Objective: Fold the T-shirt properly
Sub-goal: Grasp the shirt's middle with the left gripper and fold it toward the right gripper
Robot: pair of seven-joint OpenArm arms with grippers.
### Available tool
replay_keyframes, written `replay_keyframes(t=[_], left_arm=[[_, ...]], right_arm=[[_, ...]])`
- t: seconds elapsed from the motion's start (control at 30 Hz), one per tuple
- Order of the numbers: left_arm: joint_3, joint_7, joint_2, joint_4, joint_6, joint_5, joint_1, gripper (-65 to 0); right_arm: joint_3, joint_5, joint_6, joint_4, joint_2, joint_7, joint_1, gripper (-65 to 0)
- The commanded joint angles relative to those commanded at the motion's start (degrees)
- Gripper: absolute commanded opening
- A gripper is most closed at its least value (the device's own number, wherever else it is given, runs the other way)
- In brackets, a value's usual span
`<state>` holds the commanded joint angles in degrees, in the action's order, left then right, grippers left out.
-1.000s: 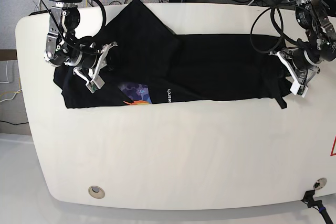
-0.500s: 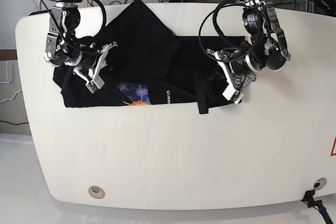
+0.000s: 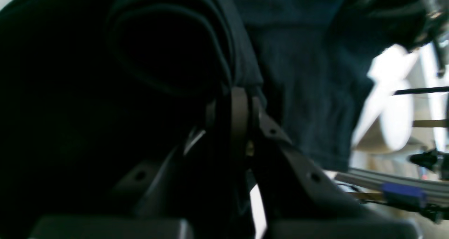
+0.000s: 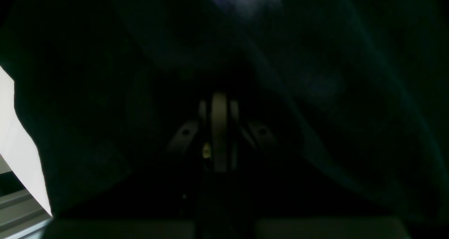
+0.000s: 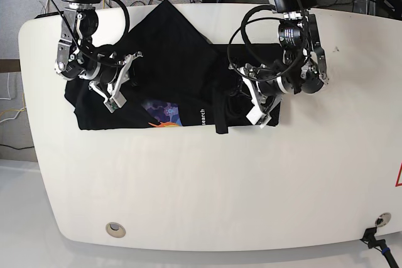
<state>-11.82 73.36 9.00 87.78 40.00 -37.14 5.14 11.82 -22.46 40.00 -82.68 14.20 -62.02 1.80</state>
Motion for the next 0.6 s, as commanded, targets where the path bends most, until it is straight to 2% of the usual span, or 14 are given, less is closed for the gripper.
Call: replay_keyframes(t=[0.1, 0.17, 0.23, 0.43, 0.6], left_arm=[[2.2, 0.0, 0.0, -0.3, 0.0, -1.5, 1.1, -64.3], [3.2, 0.0, 0.0, -0.1, 0.0, -1.6, 1.3, -53.3], [3.3, 0.0, 0.0, 0.8, 0.0, -1.3, 1.9, -45.0], [11.1, 0.0, 0.0, 1.8, 0.0, -1.2, 3.3, -44.2], [15.4, 0.0, 0.0, 7.8, 0.0, -1.5, 4.0, -44.2]], right_arm=[[0.0, 0.0, 0.00, 0.0, 0.0, 0.0, -0.1, -65.0], [0.0, 0.0, 0.00, 0.0, 0.0, 0.0, -0.2, -65.0], [0.0, 0.0, 0.00, 0.0, 0.0, 0.0, -0.2, -65.0], [0.0, 0.0, 0.00, 0.0, 0.0, 0.0, -0.3, -65.0], [0.0, 0.0, 0.00, 0.0, -1.1, 0.0, -0.3, -65.0]])
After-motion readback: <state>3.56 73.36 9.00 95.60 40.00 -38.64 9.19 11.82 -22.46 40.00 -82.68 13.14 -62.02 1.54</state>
